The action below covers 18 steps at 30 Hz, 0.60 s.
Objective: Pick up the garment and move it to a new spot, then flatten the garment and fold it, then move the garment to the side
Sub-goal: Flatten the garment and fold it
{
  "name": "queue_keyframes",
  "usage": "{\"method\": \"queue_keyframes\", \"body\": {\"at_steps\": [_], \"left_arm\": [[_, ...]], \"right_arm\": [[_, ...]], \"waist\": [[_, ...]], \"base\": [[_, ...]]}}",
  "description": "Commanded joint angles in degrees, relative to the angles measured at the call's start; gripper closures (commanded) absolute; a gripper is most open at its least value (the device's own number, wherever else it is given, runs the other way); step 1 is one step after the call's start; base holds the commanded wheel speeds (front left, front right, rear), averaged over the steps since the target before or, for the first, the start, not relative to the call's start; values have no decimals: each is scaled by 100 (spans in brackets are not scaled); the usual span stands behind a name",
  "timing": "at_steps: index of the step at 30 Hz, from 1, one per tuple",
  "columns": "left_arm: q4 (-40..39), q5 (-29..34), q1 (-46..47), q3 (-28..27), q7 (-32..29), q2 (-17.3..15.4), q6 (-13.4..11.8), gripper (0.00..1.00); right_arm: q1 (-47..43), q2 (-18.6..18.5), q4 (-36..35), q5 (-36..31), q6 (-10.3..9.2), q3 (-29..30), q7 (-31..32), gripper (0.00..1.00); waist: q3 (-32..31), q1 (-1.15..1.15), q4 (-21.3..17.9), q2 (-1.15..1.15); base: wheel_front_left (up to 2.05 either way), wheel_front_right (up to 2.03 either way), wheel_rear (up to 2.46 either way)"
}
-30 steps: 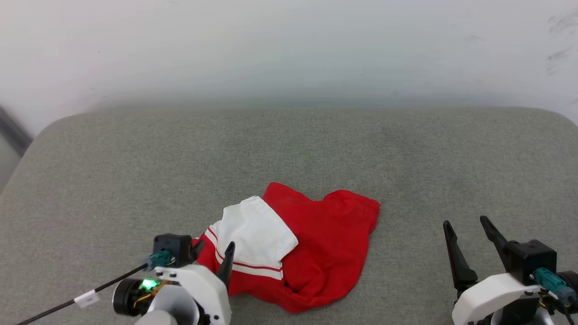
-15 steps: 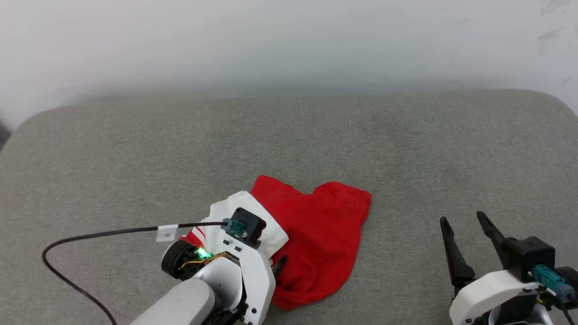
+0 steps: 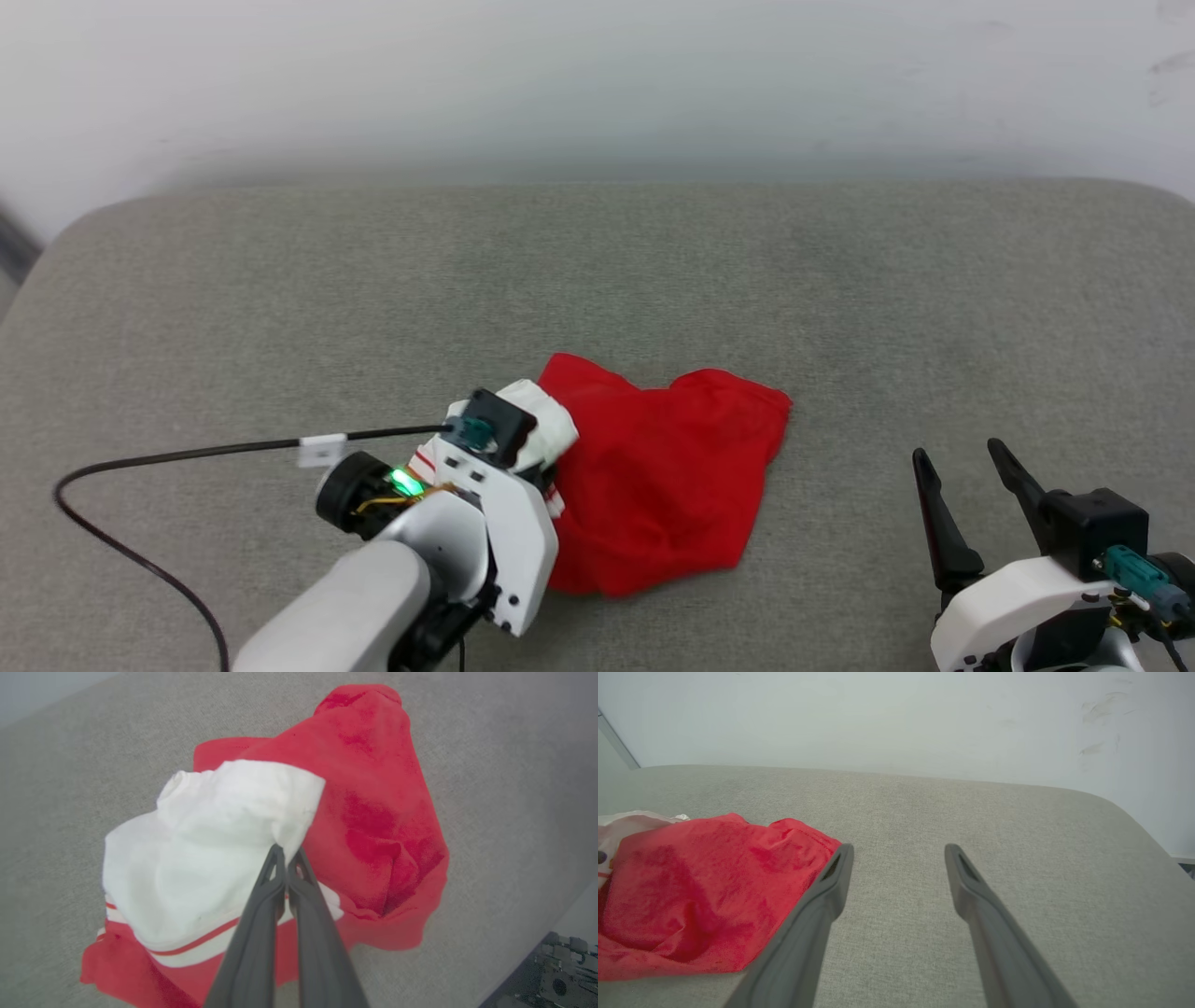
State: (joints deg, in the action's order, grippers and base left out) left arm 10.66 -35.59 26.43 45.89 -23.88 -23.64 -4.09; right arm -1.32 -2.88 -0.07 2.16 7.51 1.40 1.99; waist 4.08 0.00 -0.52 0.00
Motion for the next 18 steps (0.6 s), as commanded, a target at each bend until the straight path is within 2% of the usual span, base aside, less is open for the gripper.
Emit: {"method": "queue_keyframes", "body": {"at_steps": [1,7,13,15,18], "left_arm": [[-56,4,39,-77,84,-47,-61,100],[-527,-159,-546,-770,716,-373,-762,100],[-574,-748,-1782,-1601,1218,-568,-1562,100],[-478,-978,-2182,-1786,1328,-523,-1699,100],[-252,-1277,-2619,-1872,1363,-397,-1697,100]], "right_arm": [[25,1,10,60,-3,16,-39,0],[-16,1,18,37,-3,22,-16,0],[-6,1,-8,9,-3,28,17,0],[-11,1,-7,13,-3,21,21,0],[-20,1,3,27,-3,16,31,0]], "waist": [[-49,0,104,0],[-106,0,343,0],[-102,0,398,0],[-98,0,385,0],[-94,0,358,0]], "base": [[0,0,0],[0,0,0],[0,0,0],[0,0,0],[0,0,0]]}}
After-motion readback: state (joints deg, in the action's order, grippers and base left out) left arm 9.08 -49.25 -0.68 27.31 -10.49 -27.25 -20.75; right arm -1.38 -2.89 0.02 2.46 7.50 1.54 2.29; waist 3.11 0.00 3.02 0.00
